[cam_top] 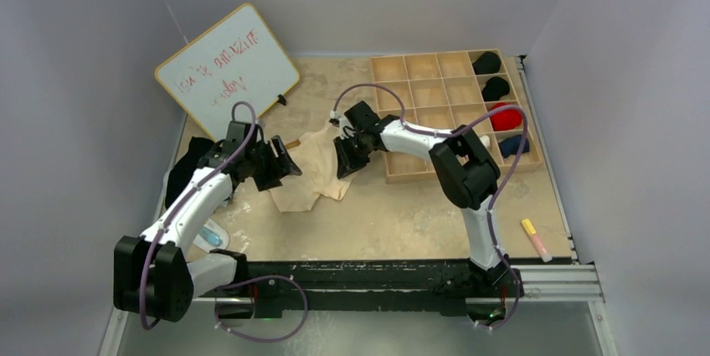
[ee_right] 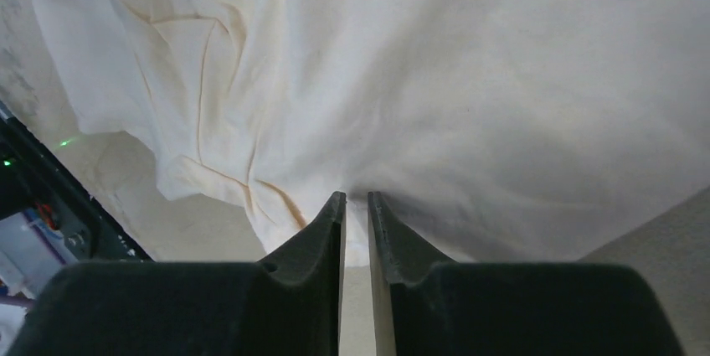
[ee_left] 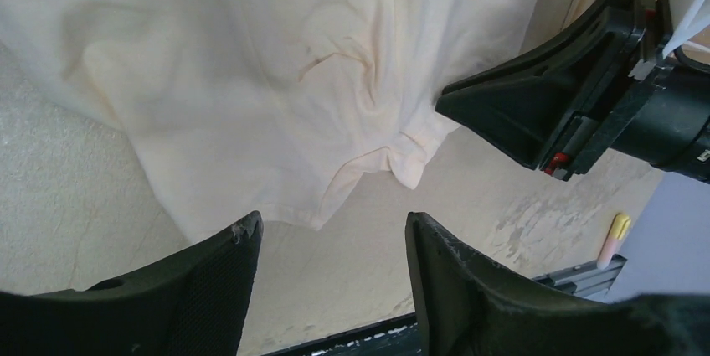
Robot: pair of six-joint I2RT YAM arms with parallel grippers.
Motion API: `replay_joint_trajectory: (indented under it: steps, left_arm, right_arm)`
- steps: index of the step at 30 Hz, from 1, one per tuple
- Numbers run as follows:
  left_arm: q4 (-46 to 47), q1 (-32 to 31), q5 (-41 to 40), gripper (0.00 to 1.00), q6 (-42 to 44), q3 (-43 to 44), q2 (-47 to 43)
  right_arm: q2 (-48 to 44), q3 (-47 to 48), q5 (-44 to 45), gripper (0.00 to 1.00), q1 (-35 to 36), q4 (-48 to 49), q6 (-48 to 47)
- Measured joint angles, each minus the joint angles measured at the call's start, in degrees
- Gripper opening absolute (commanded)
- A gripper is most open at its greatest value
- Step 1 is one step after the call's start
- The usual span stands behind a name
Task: Roll the underwear
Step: Flatten out the underwear at the center of the board.
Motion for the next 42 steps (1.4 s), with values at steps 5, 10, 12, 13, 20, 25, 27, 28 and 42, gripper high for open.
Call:
replay_joint_trajectory:
  steps: [5,10,12,13,20,25,27,28,42]
  left_arm:
    - [0.0,0.0,-1.5,0.65,-1.3,0.0,-3.3]
    - [-1.0,0.0,-5.2,0.66,-3.7,-1.0,-7.8]
    - [-1.4,0.0,-7.0,0.66,-4.8,-1.9,-8.4]
    - [-1.6,0.0,-7.6,0.66,-5.4,-2.5,-8.4]
    - [-2.5,0.0,-9.1,0.66,-7.3,-4.8,-6.4]
    - [-1.1,0.0,-9.1,0.69,-6.5,-4.8,-4.4]
    - [-0.9,0.0,-9.1,0.70,-5.5,-4.0,-1.9]
    - [-0.5,0.0,-9.1,0.70,-4.9,-3.3,-0.1]
    - [4.3,0.0,-10.2,0.57,2.4,9.1,21.2]
  right_arm:
    - [-2.1,-3.4,2.1,0.16,1.4,1.7,0.1]
    - [-10.4,-15.2,4.9,0.20,5.6,3.2,4.2]
    - [-14.4,-20.6,4.7,0.27,9.3,3.2,7.1]
    - [-16.1,-22.8,4.1,0.32,11.2,3.1,8.2]
    - [-23.9,-22.6,6.1,0.47,14.1,-1.6,11.0]
    - [-25.1,-15.9,11.0,0.47,5.5,-1.9,10.6]
    - [-23.6,-13.2,12.3,0.47,2.8,-2.4,10.2]
    - [-22.6,-12.2,12.8,0.47,2.1,-2.7,10.0]
    - [-17.0,-13.7,12.2,0.46,3.0,-6.2,5.2]
